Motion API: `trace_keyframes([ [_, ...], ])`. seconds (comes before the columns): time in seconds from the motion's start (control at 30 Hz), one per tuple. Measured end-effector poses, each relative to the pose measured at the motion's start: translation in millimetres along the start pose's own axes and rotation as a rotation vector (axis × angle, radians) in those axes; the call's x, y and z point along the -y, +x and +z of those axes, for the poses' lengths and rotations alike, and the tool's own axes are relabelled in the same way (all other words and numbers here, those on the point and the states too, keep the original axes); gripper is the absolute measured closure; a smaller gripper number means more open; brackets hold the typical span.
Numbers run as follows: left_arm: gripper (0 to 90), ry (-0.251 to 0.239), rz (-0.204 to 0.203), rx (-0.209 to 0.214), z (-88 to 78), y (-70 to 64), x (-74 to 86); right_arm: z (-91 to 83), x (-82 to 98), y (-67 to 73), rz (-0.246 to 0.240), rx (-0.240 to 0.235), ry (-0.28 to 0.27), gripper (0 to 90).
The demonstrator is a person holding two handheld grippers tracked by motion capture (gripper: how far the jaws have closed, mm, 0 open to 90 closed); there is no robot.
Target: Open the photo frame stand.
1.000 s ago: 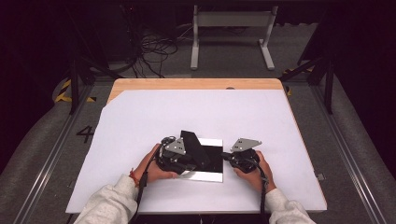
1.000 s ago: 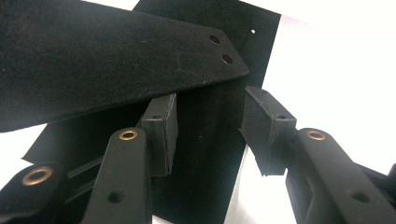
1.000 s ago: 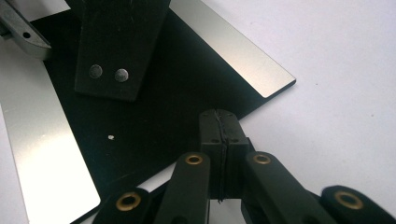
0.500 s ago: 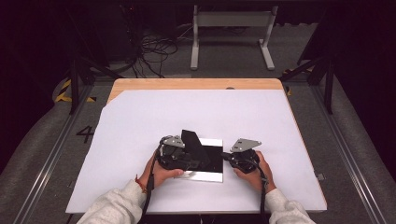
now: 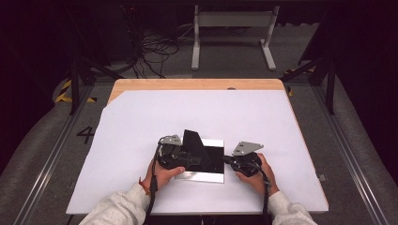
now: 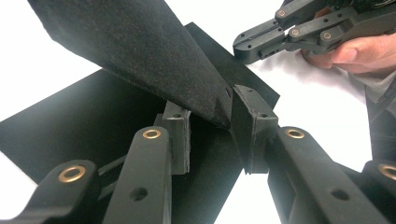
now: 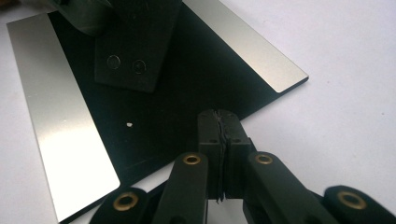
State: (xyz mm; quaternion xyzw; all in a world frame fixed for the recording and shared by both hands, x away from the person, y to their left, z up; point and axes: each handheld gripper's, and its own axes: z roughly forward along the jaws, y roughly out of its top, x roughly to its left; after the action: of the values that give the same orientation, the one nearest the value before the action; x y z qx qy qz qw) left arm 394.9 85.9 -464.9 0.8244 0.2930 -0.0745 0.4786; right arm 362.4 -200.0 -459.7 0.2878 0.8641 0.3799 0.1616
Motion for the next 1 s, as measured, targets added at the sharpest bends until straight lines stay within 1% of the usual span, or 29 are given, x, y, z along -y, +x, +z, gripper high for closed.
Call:
trace_keyframes([
  [0.1,70.1,-0.012,-0.012,0.017,-0.2,2.5,0.8,-0.1,0.1,0.3,0.0,0.001,0.0,89.4],
  [0.13,71.2,-0.012,-0.012,0.017,-0.2,2.5,0.8,-0.1,0.1,0.3,0.0,0.001,0.0,89.4],
  [0.17,72.4,-0.02,-0.026,0.03,-0.6,3.3,1.3,-0.8,0.8,1.3,-0.003,-0.001,-0.003,88.8],
  [0.27,73.1,-0.024,-0.027,0.036,-0.7,3.6,1.3,-2.2,1.8,2.5,-0.008,-0.009,-0.001,88.2],
  [0.33,74.0,-0.027,-0.034,0.047,-0.7,5.0,1.1,-3.6,2.8,3.6,-0.008,-0.019,-0.001,88.0],
  [0.43,76.0,-0.034,-0.054,0.067,-1.2,7.1,1.4,-4.3,3.2,4.8,-0.011,-0.023,-0.001,87.6],
  [0.47,77.0,-0.039,-0.059,0.075,-1.4,7.3,1.5,-4.9,3.6,5.2,-0.013,-0.024,-0.001,86.2],
  [0.5,78.8,-0.048,-0.07,0.086,-1.8,8.1,1.7,-6.9,4.6,7.0,-0.018,-0.028,0.005,83.7],
  [0.53,78.8,-0.057,-0.086,0.099,-2.0,8.4,2.1,-6.9,4.6,7.0,-0.018,-0.028,0.005,83.7],
  [0.57,79.8,-0.068,-0.101,0.113,-2.5,9.4,2.4,-8.4,5.3,8.4,-0.022,-0.028,0.007,83.2],
  [0.63,81.7,-0.081,-0.112,0.136,-2.7,10.5,2.7,-14.4,8.9,16.2,-0.053,-0.028,0.014,80.6],
  [0.67,82.6,-0.086,-0.129,0.156,-2.7,11.3,2.7,-17.0,10.4,19.5,-0.058,-0.029,0.018,78.4],
  [0.7,83.5,-0.088,-0.129,0.159,-2.9,12.0,2.6,-20.6,12.3,23.9,-0.066,-0.038,0.02,77.1],
  [0.73,83.9,-0.09,-0.132,0.161,-2.9,12.0,2.7,-23.2,13.3,26.9,-0.073,-0.045,0.022,76.7],
  [0.77,83.9,-0.09,-0.132,0.161,-2.9,12.0,2.7,-23.2,13.3,26.9,-0.073,-0.045,0.022,76.7],
  [0.8,83.9,-0.087,-0.138,0.156,-2.8,11.4,2.6,-25.4,14.1,29.8,-0.079,-0.052,0.026,75.2],
  [0.83,83.6,-0.081,-0.137,0.145,-2.6,11.1,2.3,-28.1,14.5,33.6,-0.085,-0.061,0.042,73.4],
  [0.9,80.9,-0.057,-0.127,0.116,-2.4,11.0,1.8,-33.0,14.7,40.6,-0.094,-0.072,0.043,71.2],
  [0.93,80.5,-0.051,-0.125,0.107,-2.3,10.9,1.7,-33.2,14.6,42.9,-0.097,-0.075,0.049,70.6],
  [0.97,79.6,-0.042,-0.11,0.097,-2.2,10.4,1.0,-33.0,14.5,44.9,-0.105,-0.074,0.059,69.8],
  [1.0,78.8,-0.042,-0.11,0.097,-2.2,10.4,1.0,-33.0,14.5,44.9,-0.105,-0.074,0.059,69.8],
])
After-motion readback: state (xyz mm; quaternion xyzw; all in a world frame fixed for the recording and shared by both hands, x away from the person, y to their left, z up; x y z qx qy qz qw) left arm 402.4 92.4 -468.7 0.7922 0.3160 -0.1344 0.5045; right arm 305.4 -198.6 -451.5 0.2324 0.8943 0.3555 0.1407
